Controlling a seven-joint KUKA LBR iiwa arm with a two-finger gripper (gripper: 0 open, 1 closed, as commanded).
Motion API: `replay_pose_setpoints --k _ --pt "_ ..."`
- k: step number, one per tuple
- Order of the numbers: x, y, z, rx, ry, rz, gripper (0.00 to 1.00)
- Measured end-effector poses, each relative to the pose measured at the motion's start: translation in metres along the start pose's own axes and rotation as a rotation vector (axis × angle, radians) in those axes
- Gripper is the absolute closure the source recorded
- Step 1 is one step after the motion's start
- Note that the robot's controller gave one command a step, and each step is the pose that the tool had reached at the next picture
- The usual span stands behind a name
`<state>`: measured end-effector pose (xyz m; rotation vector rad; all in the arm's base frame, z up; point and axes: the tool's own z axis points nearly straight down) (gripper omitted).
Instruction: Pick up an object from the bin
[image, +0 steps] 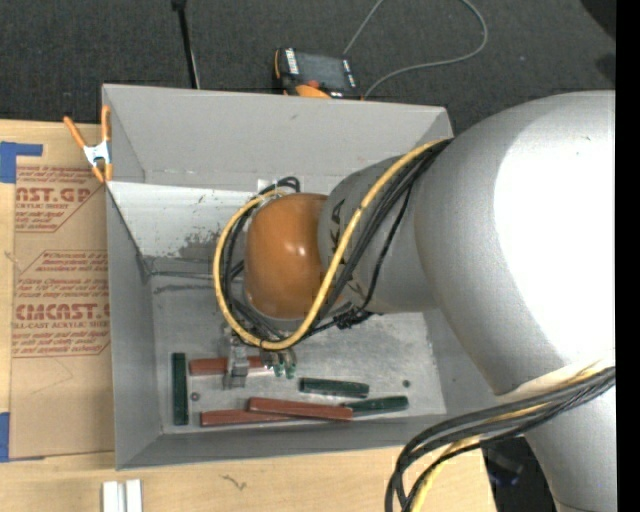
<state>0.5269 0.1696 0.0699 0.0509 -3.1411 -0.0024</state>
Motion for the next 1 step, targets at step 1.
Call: replay_pose_setpoints --k 1 --pt "0.0183 -0.0133 -0.1465 -0.001 -0.008 0.025 1.0"
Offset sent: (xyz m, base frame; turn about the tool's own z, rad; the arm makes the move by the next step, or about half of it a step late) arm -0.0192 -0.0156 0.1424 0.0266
